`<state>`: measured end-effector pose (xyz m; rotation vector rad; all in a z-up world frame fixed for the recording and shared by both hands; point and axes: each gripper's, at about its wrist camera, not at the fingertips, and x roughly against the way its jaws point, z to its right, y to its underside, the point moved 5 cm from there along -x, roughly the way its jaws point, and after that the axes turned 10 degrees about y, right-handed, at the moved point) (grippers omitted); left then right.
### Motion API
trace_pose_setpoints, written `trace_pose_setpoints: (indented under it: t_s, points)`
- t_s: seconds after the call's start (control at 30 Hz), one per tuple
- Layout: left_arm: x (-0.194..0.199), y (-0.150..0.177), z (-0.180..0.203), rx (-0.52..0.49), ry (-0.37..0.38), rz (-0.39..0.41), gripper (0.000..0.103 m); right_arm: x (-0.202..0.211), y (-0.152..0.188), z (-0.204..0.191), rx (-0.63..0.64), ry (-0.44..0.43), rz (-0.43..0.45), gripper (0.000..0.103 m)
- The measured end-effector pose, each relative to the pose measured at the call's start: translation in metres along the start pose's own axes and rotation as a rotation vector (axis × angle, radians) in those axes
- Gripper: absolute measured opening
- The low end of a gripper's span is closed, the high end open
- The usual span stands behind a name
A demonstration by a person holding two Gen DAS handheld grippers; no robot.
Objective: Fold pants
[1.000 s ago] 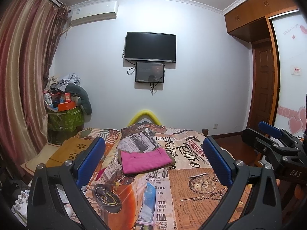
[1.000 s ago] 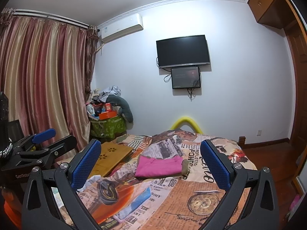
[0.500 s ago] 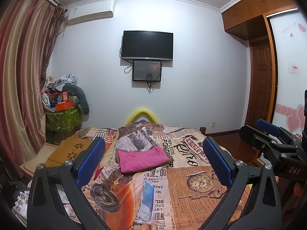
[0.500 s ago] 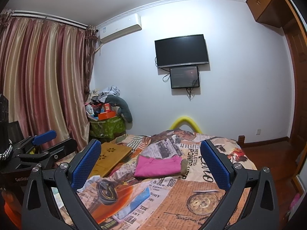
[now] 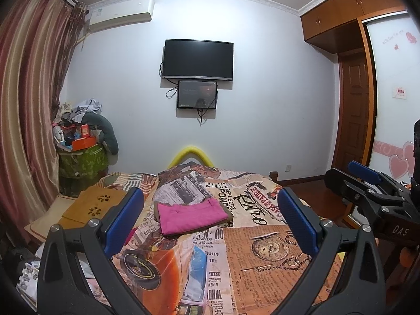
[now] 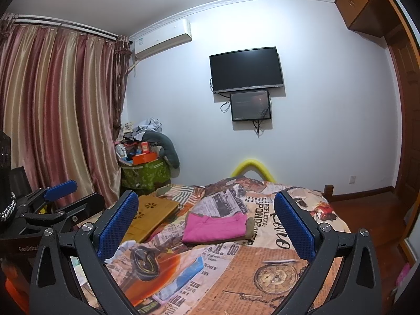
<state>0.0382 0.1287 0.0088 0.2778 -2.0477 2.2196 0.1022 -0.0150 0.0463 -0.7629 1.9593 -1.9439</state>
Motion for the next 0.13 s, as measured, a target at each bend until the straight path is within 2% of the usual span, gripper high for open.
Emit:
trace_pose_setpoints:
  t_s: [0.13]
  points:
    - [-0.0003, -0.0009, -0.0030, 0.001, -0.005, 0.002, 0.103, 0.0004, 0.0005, 0.0009, -0.003, 0.003, -0.001, 0.103]
